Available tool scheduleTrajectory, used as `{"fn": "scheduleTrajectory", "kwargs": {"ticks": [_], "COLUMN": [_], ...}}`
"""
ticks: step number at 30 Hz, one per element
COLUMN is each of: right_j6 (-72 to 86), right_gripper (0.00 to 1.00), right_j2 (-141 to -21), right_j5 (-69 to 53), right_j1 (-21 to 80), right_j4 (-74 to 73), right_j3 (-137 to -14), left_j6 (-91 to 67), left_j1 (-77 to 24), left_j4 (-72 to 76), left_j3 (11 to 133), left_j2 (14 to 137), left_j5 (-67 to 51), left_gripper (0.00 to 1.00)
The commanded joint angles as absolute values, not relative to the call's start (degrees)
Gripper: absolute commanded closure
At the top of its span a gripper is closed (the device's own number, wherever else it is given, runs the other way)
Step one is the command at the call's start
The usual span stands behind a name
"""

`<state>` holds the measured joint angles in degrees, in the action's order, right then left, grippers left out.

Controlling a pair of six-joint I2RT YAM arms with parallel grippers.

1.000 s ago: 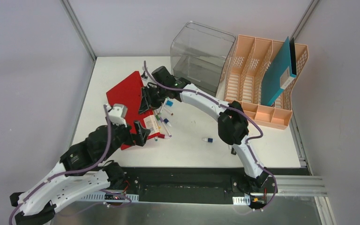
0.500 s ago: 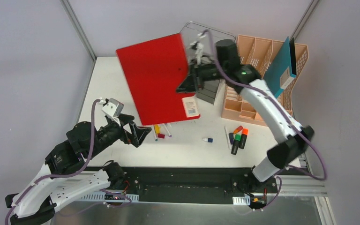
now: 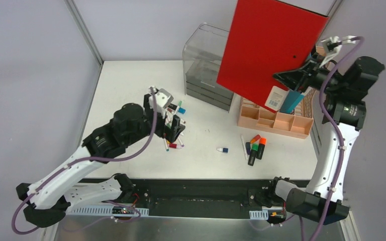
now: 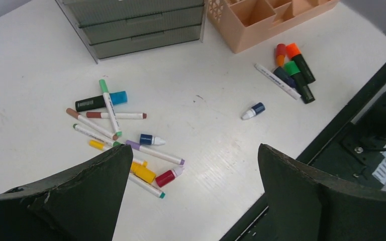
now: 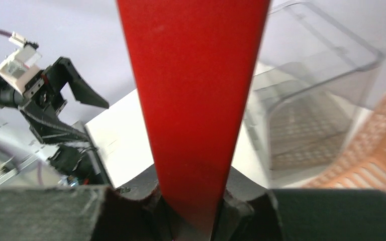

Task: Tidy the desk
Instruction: Place the folder in the storage box.

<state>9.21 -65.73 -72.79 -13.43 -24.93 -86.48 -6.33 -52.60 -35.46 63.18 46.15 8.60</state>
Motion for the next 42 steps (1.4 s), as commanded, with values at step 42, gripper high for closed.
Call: {"fn": "scheduleTrajectory", "kwargs": {"ticks": [42], "right_j6": [-4.43], "right_gripper": [1.00], "right_j2": [-58.50], "right_j5": [-41.16], "right_j1": [-35.76], "right_j4": [-21.90], "right_j3": [-71.82], "left_j6": [-0.70], "left_j1": [-29.84], "left_j4": [-28.02], "left_j3": [57.16], "left_j2": [51.71], "left_j5": [-8.94], "left_gripper": [0.01]}}
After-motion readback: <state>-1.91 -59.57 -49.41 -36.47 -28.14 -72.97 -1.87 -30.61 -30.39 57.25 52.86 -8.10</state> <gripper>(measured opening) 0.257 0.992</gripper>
